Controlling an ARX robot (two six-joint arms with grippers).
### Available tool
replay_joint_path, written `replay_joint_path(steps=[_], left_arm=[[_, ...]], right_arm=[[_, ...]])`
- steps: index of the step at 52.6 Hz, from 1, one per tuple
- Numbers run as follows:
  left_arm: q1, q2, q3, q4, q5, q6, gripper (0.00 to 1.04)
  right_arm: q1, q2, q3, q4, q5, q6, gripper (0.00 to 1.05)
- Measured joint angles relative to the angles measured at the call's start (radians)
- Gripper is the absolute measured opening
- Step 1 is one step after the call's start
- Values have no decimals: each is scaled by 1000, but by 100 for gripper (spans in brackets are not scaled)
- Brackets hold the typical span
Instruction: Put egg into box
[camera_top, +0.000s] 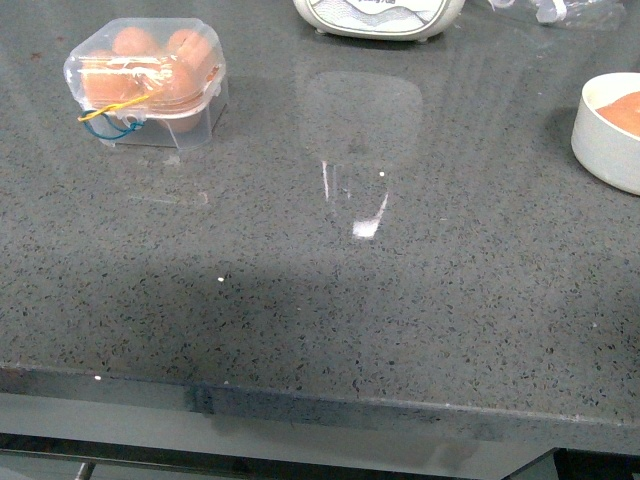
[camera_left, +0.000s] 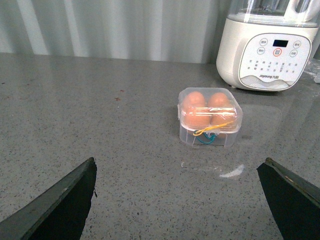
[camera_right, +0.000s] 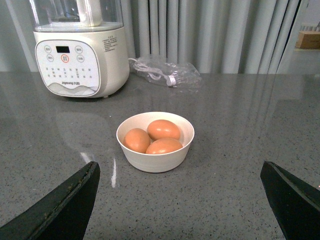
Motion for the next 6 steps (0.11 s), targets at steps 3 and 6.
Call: replay_joint_path(steps=[3, 6], left_arm=[[0, 0, 0, 0, 0, 0, 98], [0, 0, 0, 0, 0, 0, 98]], right_arm=[[0, 0, 0, 0, 0, 0, 97], [0, 0, 0, 0, 0, 0, 97]])
